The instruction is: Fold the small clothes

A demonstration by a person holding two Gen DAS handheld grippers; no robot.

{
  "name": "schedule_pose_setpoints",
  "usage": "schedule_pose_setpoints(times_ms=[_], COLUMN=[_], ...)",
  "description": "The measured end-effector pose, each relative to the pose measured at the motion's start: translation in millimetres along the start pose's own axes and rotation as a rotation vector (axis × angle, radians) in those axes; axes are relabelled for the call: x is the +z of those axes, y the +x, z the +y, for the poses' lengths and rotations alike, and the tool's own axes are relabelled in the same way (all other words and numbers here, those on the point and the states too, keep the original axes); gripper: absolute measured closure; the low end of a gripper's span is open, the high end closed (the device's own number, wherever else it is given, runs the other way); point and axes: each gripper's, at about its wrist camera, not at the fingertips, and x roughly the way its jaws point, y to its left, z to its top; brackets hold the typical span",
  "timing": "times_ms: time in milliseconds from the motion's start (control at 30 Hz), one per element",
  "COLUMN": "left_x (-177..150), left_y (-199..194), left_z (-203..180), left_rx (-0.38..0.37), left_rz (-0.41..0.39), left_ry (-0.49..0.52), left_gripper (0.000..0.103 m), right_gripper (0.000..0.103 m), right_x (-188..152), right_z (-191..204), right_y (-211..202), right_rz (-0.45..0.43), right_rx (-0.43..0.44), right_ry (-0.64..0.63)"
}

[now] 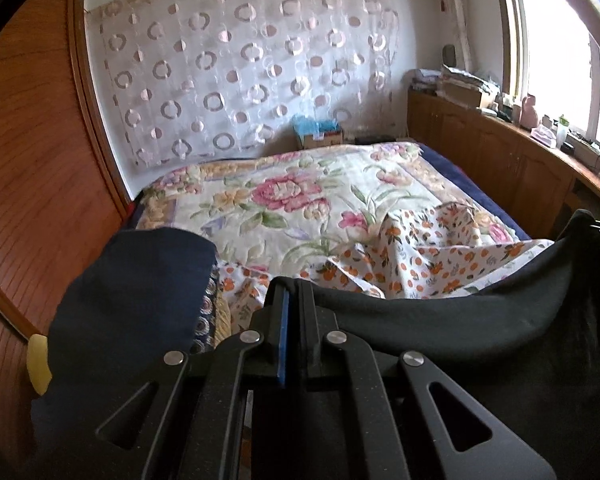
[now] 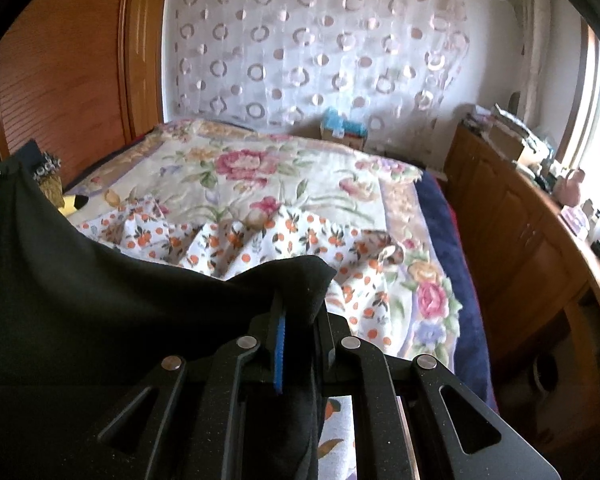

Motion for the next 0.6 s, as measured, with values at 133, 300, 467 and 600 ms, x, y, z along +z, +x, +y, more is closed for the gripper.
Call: schedule_pose_setpoints(times_ms=[133, 300, 467, 600], left_x=[-6, -26, -52, -74], left_y=[-8, -36, -60, -76], left_z=[-4, -4, -4, -10], left_rx=[-0.019, -0.080, -0.133, -0.147], left_rz=[0.024, 0.003, 0.017, 0.041], left_ry=[0.021, 0.014, 0.007, 0.007], left_gripper=[0.095, 0.059, 0.032, 0.032], right_gripper=[0.072, 0.055, 0.054, 0.054], right_x=[-1, -17, -58, -86], right_z=[-3, -5, 2, 9], right_y=[-17, -70, -122, -152], right_rz=[0.018, -0.012, 0.003, 0.042], right_rx=[-0.031, 0.000, 0.038, 0.068], right_ry=[0.016, 0.066, 0.101, 0.134])
